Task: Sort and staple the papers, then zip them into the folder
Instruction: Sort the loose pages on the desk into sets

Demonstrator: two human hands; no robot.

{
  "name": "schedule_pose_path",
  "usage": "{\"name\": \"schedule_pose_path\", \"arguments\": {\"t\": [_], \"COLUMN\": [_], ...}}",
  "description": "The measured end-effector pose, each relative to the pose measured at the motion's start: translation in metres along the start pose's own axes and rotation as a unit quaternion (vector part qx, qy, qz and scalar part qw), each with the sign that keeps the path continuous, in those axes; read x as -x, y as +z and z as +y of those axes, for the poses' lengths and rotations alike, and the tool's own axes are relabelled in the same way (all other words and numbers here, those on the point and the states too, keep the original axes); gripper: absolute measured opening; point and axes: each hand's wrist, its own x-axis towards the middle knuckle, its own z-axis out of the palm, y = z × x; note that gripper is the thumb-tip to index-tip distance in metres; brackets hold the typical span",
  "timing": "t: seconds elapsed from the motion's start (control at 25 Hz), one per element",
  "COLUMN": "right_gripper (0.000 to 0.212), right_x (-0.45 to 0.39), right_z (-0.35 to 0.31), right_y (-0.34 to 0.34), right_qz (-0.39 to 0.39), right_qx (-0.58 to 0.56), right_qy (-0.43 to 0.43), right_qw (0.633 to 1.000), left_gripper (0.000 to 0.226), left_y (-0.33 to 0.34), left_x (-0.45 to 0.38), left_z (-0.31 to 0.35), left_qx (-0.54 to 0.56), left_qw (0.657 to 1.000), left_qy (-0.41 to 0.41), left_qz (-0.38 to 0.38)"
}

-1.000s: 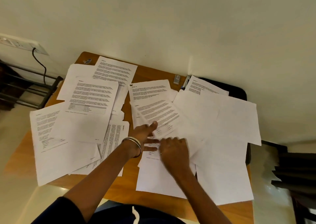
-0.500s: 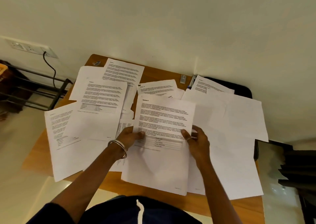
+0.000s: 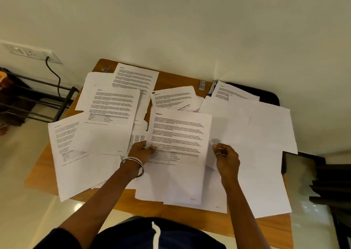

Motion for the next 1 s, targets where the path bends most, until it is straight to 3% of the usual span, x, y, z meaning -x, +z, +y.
{"name": "schedule_pose_path", "arguments": {"t": [0.08,0.12,0.24,0.36,0.44,0.56,0.64,0.68,0.76,0.8,0.88,1.0], "right_gripper": [0.053,0.066,0.094,0.089,0.076,0.049,0.029,0.024,0.037,0.045,0.052,0.053], "right_x": [-0.020,-0.027,-0.044,-0.056,-0.065,-0.070,-0.058,-0.047,-0.016,0.002,0.039,0.078], "right_z": [0.007,0.009,0.013,0.014,0.015,0.010,-0.014,-0.030,-0.068,-0.085,-0.100,-0.097], "right_y": [-0.014,-0.018,-0.021,-0.017,-0.017,-0.025,-0.035,-0.040,-0.041,-0.035,-0.009,0.033], "right_qz": [0.127,0.147,0.116,0.098,0.088,0.075,0.120,0.168,0.263,0.269,0.208,0.071], "right_qx": [0.132,0.193,0.282,0.295,0.245,0.078,0.059,0.118,0.264,0.322,0.406,0.448], "right_qy": [0.050,0.079,0.132,0.133,0.141,0.149,0.069,-0.009,-0.231,-0.319,-0.391,-0.418], "right_qw": [0.982,0.967,0.943,0.941,0.955,0.983,0.989,0.979,0.899,0.850,0.799,0.787], "left_gripper": [0.033,0.039,0.067,0.078,0.062,0.036,0.031,0.030,0.030,0.031,0.032,0.017], "left_y": [0.005,0.005,0.012,0.017,0.020,0.027,0.035,0.039,0.048,0.053,0.062,0.067], "left_x": [-0.005,-0.005,0.004,0.013,0.010,0.007,0.009,0.008,0.006,0.007,0.010,0.012], "left_z": [-0.003,-0.002,0.015,0.038,0.048,0.064,0.079,0.086,0.097,0.104,0.116,0.116], "left_qx": [-0.023,-0.044,-0.079,-0.154,-0.219,-0.217,-0.199,-0.187,-0.130,-0.063,0.105,0.144], "left_qw": [0.998,0.995,0.983,0.953,0.927,0.926,0.931,0.934,0.955,0.971,0.984,0.982], "left_qy": [-0.008,-0.004,0.074,0.200,0.261,0.277,0.279,0.277,0.251,0.222,0.145,0.124], "left_qz": [0.058,0.086,0.149,0.169,0.156,0.136,0.124,0.122,0.096,0.065,-0.008,-0.006]}}
